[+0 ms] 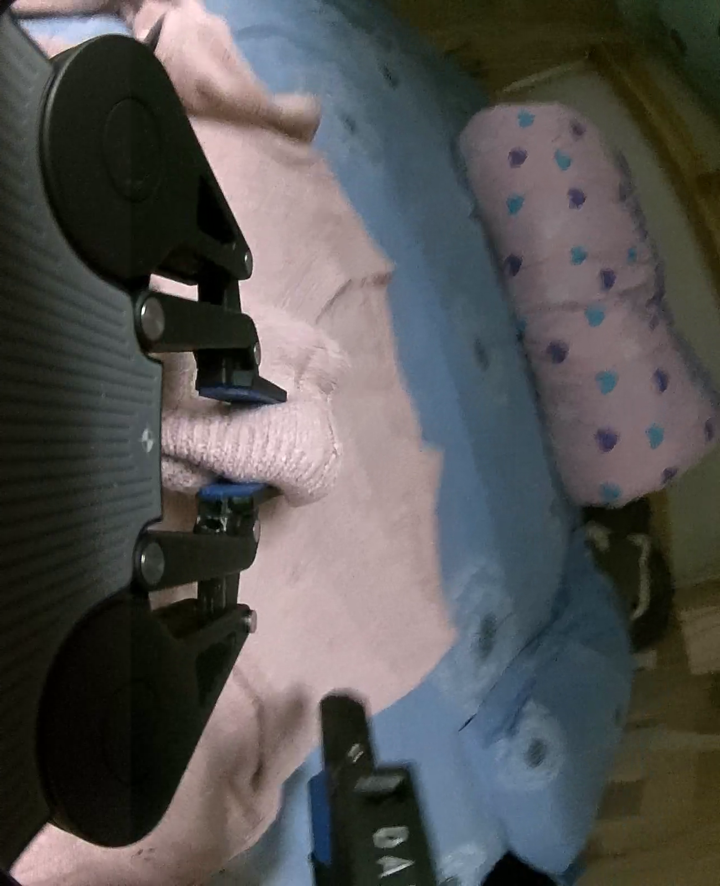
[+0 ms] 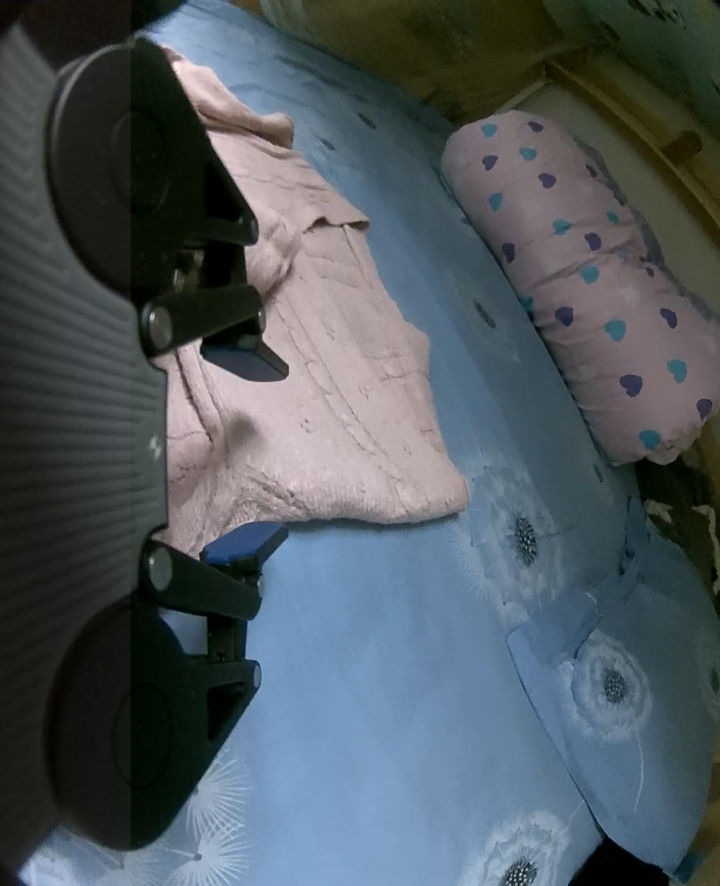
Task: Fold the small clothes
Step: 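Grasp the other sleeve with the left gripper and lift it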
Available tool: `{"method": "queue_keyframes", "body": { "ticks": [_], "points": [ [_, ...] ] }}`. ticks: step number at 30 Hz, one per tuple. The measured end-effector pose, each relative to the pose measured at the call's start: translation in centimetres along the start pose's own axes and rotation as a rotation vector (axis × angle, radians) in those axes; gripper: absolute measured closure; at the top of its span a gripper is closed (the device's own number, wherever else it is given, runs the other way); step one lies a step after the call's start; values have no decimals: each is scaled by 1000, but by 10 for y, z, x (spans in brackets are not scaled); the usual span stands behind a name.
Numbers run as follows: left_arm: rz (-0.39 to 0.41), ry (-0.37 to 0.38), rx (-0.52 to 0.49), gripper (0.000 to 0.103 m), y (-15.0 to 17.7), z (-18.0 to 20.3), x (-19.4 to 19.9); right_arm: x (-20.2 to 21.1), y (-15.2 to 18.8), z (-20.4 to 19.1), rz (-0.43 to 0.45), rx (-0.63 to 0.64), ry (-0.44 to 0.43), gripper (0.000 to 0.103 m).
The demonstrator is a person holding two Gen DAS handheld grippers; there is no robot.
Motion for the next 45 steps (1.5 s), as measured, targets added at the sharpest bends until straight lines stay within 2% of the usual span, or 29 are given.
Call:
{"method": "queue_keyframes", "body": {
  "ticks": [3,6,9,11,13,14,16,20,23,26,28,32,33,34,35,37,39,42,44,45],
  "points": [
    [30,-82,14,71,-3,-34,0,1,-1,-1,13,-8,-11,44],
    [-20,-148,40,71,6,-71,-15,1,-1,1,14,-16,2,44],
    [-82,-177,89,69,18,-104,-30,-1,-1,2,12,-31,4,44],
    [-118,-219,124,58,27,-125,-36,-1,-1,1,13,-29,-2,44],
    [-136,-284,139,40,33,-143,-39,-2,-1,-1,12,-20,-4,44],
    [-136,-296,147,36,35,-149,-39,-2,-1,-2,11,-14,-5,44],
    [-128,-265,181,28,36,-158,-37,-3,0,-2,8,-6,2,44],
    [-118,-155,227,27,34,-160,-37,-5,0,3,9,-14,42,44],
    [-114,-154,202,26,35,-155,-42,-4,-1,7,16,-35,42,44],
    [-146,-176,210,24,44,-155,-53,-5,-2,9,19,-46,51,44],
    [-181,-173,260,24,53,-163,-64,-7,-1,9,17,-49,51,44],
    [-211,-106,418,24,67,-174,-75,-9,-1,7,11,-41,45,44],
    [-204,-102,428,29,67,-174,-75,-9,-1,5,9,-34,41,44],
    [-194,-87,419,46,65,-171,-75,-9,-2,4,10,-27,36,44],
    [-184,-58,405,53,63,-168,-75,-9,-3,3,18,-20,36,44],
    [-169,-45,383,78,57,-164,-72,-6,-6,1,46,-8,43,44],
    [-138,-63,379,84,46,-169,-68,-4,-9,1,70,1,53,44],
    [-73,-144,429,84,31,-194,-62,-3,-11,3,85,-8,58,44],
    [-102,-166,416,84,32,-202,-70,-4,-10,5,81,-13,62,44],
    [-144,-132,405,84,36,-201,-77,-5,-10,5,77,-10,67,44]
  ]
}}
Point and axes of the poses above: each gripper's, at about its wrist camera, not at the fingertips, and x roughly against the way its jaws point, z to its right, y to its underside, the point moved 8 cm from there along -x, roughly the way its jaws point, and after that the axes turned 10 degrees about -y, right-handed, at the moved point
